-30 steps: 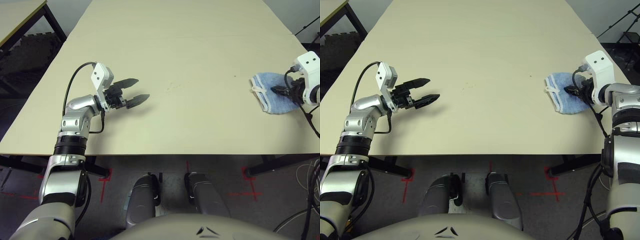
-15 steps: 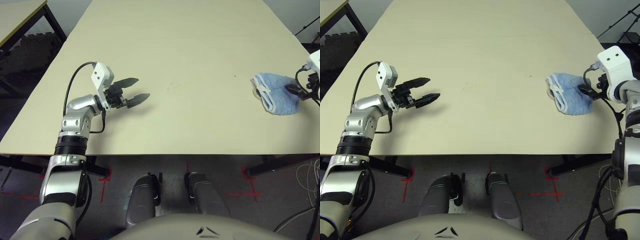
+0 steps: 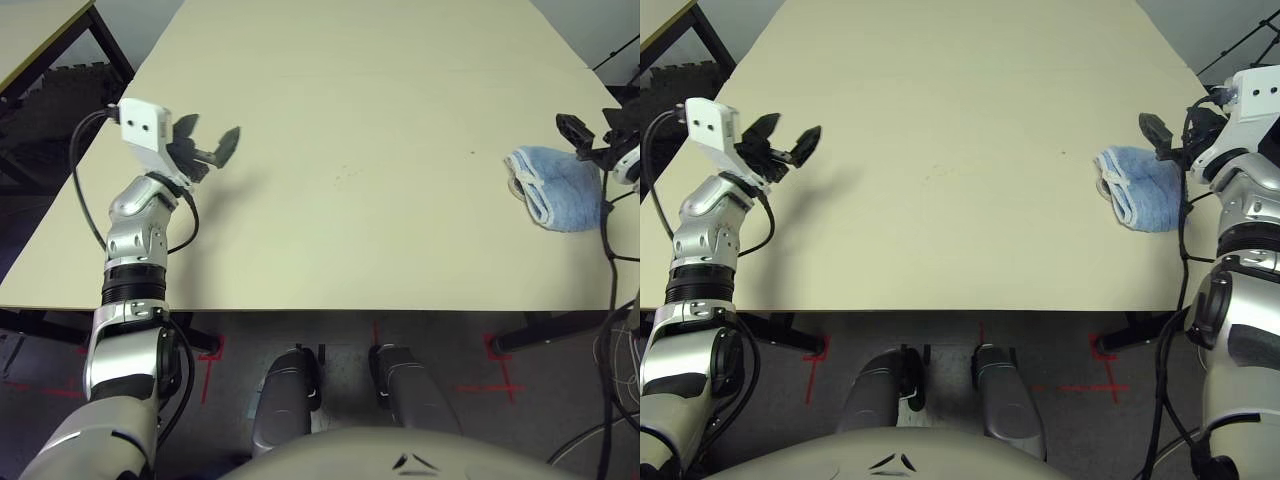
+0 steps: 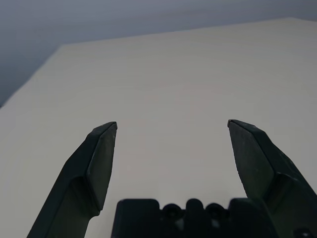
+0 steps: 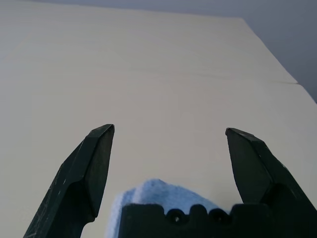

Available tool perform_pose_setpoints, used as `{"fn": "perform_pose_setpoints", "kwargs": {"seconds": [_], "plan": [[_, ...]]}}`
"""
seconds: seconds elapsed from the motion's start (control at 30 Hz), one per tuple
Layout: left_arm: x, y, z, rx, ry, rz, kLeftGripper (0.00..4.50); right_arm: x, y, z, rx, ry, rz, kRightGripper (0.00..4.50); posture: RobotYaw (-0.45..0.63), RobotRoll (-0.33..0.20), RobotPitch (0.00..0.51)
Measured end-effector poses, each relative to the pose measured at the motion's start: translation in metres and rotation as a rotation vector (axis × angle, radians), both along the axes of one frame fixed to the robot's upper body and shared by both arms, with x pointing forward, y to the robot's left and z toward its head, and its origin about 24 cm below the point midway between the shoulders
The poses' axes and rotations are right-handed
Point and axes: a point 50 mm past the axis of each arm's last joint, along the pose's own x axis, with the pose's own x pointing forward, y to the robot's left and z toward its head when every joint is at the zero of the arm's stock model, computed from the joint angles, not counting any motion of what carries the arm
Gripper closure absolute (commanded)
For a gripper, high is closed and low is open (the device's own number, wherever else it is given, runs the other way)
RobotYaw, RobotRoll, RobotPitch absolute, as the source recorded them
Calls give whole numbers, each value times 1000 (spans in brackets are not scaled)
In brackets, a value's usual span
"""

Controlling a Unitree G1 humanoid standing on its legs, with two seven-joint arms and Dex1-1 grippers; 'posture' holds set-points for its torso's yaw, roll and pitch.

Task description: Wipe the water off the table with a rag.

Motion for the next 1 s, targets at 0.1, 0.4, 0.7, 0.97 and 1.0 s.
{"fn": "perform_pose_setpoints", "kwargs": {"seconds": [0.1, 0.4, 0.7, 0.97, 1.0], "plan": [[-2, 7, -1, -4, -9, 75, 0, 1, 2, -1, 17, -33, -23, 36, -44, 0, 199], [-6, 24, 0, -22, -30, 190, 0, -4, -6, -5, 25, -81, -145, 36, -33, 0, 186], [-4, 26, -4, -22, -18, 192, 0, -11, -17, -4, 16, -122, -225, 36, -45, 0, 182], [6, 21, 2, -11, -20, 161, 0, -17, -24, -7, 18, -131, -266, 36, -73, 0, 181], [6, 20, 3, -6, -23, 156, 0, -17, -24, -7, 17, -131, -267, 36, -73, 0, 181]]}}
